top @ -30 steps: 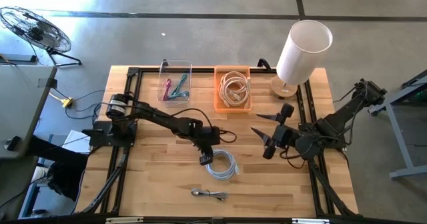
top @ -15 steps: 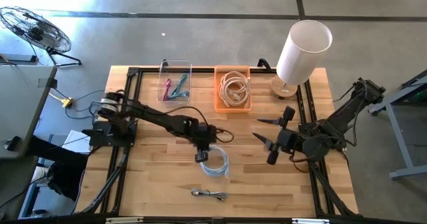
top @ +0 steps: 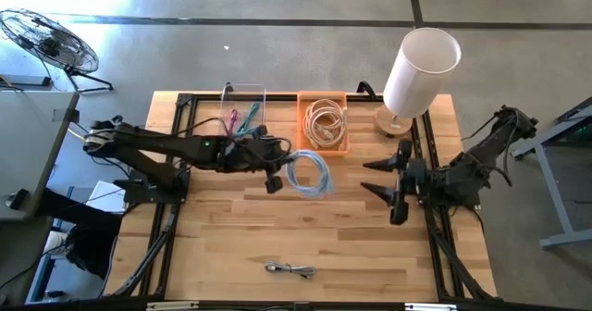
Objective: Pick & Place USB Port
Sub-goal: Put the blue HDMI cable into the orange bin
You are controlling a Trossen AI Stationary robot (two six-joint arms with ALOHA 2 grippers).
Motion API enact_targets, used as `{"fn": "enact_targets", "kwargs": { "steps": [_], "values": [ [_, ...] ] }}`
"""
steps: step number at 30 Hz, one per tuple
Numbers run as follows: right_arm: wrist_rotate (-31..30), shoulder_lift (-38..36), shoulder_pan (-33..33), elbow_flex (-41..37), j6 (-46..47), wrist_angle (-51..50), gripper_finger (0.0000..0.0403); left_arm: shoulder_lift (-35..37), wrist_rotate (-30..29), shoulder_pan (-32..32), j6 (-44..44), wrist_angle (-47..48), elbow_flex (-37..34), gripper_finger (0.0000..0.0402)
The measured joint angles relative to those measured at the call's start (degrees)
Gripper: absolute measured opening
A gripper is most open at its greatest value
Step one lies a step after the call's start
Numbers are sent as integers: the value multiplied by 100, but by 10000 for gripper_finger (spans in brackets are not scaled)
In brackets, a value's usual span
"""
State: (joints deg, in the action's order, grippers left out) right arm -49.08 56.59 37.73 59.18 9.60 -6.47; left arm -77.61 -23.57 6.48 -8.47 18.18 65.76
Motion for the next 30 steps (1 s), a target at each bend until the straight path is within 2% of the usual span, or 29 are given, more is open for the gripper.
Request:
{"fn": "enact_targets", "kwargs": {
  "steps": [3,8,14,18,30],
  "values": [
    [307,-14,-341,2,923,58,209,21,-309,58,372,-2,0,40],
    [1204,44,-866,2,1474,-108,209,-117,-727,124,751,-17,0,40],
    [1275,225,-1346,2,1999,-626,217,-140,-1108,188,1490,-261,2,40],
    [1681,355,-1679,2,2124,-765,226,-140,-1104,194,2072,-553,2,40],
    [2882,891,-2702,2,2149,-787,228,-135,-840,179,2928,-839,2,40]
  ]
}}
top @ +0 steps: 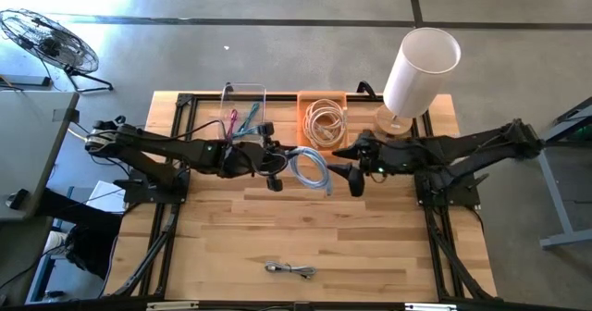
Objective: Pick & Place USB Port
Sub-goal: Put the blue HDMI cable into the orange bin
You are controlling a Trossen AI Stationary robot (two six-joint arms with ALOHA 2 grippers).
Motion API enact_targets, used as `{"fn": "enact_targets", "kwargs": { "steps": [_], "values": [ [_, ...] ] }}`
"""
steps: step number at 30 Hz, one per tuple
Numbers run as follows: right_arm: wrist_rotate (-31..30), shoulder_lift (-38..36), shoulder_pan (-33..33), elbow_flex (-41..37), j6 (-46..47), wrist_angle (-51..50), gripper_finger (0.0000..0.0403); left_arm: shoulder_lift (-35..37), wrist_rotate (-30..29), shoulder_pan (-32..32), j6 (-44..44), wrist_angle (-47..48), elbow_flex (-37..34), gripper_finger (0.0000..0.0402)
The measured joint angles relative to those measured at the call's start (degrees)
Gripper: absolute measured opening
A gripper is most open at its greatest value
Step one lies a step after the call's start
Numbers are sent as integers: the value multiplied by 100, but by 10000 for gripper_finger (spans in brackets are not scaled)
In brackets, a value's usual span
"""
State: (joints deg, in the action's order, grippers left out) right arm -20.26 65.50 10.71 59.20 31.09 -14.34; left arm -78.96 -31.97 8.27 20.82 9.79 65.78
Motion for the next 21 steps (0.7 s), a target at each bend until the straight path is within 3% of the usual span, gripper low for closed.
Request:
{"fn": "enact_targets", "kwargs": {
  "steps": [10,14,21],
  "values": [
    [1184,442,-569,0,215,398,229,0,59,-49,757,39,2,40],
    [1728,656,-626,0,210,627,229,0,635,-290,901,166,2,40],
    [1741,1098,-640,0,192,869,225,0,1301,-707,895,58,15,40]
  ]
}}
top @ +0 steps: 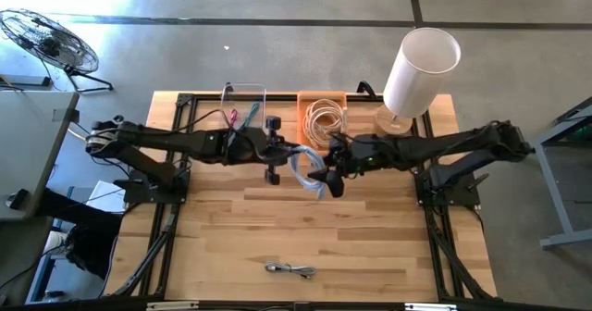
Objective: Pick & Place USB Port
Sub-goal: Put the blue HDMI cable into the orange bin
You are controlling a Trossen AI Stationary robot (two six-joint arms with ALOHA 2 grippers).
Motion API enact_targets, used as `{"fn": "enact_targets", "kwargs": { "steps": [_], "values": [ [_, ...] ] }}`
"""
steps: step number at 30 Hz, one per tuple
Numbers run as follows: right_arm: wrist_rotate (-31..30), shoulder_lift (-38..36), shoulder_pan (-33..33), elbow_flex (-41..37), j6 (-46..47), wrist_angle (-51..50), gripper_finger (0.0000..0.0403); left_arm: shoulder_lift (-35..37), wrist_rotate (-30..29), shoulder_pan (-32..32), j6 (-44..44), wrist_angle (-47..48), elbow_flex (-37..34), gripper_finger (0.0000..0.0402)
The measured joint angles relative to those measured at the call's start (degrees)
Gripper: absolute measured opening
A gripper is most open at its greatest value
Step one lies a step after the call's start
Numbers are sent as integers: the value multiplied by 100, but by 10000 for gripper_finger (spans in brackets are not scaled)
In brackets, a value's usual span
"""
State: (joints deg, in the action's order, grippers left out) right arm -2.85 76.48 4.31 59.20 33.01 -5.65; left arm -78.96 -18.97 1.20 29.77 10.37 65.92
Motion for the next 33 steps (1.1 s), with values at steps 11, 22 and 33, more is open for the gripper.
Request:
{"fn": "enact_targets", "kwargs": {
  "steps": [11,22,33],
  "values": [
    [-228,97,-58,-15,-405,-50,44,15,363,-201,337,5,5,40],
    [-587,28,-97,0,-644,33,44,870,653,-153,41,353,114,165],
    [-411,1,-1150,4,-911,-419,44,2468,657,-156,-345,1233,617,176]
  ]
}}
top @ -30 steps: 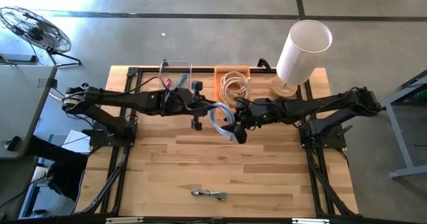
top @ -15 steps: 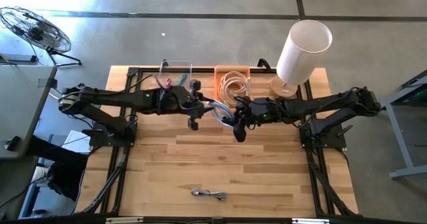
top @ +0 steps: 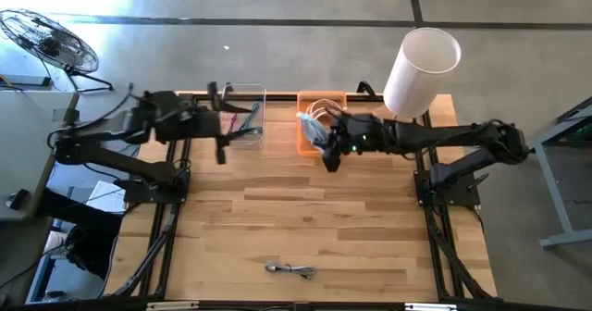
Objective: Pick & Place USB Port
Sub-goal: Put the blue HDMI cable into the orange bin
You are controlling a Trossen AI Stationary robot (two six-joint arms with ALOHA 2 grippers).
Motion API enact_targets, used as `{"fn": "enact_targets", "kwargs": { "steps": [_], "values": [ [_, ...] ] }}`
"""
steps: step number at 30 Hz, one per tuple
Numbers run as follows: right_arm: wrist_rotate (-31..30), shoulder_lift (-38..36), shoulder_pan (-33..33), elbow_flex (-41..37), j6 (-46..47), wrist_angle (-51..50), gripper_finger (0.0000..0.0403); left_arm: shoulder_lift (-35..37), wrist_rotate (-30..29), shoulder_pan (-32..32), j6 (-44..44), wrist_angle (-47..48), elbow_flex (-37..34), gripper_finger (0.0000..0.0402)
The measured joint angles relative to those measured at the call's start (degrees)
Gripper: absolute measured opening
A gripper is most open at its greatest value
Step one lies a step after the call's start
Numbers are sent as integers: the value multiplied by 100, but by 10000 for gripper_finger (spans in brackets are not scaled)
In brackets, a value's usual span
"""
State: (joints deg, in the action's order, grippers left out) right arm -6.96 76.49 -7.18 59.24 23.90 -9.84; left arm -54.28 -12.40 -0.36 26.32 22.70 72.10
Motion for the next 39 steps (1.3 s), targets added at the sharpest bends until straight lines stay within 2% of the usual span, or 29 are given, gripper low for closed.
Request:
{"fn": "enact_targets", "kwargs": {
  "steps": [6,10,16,24,29,33,39],
  "values": [
    [87,4,-582,0,166,-200,44,464,1,0,-406,716,-17,176],
    [56,142,-636,0,308,-202,44,512,1,0,-613,1111,-96,177],
    [-84,736,-627,-3,263,-213,44,425,2,0,-669,1219,-330,177],
    [-1412,1043,-482,13,-700,-318,44,291,28,0,-668,1378,-376,177],
    [-2256,1113,-352,444,-1851,-828,44,259,28,2,-668,1456,-376,177],
    [-2350,1391,-414,744,-2732,-1137,44,247,24,2,-668,1469,-374,177],
    [-2474,2036,-501,1289,-2930,-1885,44,242,20,2,-668,1478,-374,177]
  ]
}}
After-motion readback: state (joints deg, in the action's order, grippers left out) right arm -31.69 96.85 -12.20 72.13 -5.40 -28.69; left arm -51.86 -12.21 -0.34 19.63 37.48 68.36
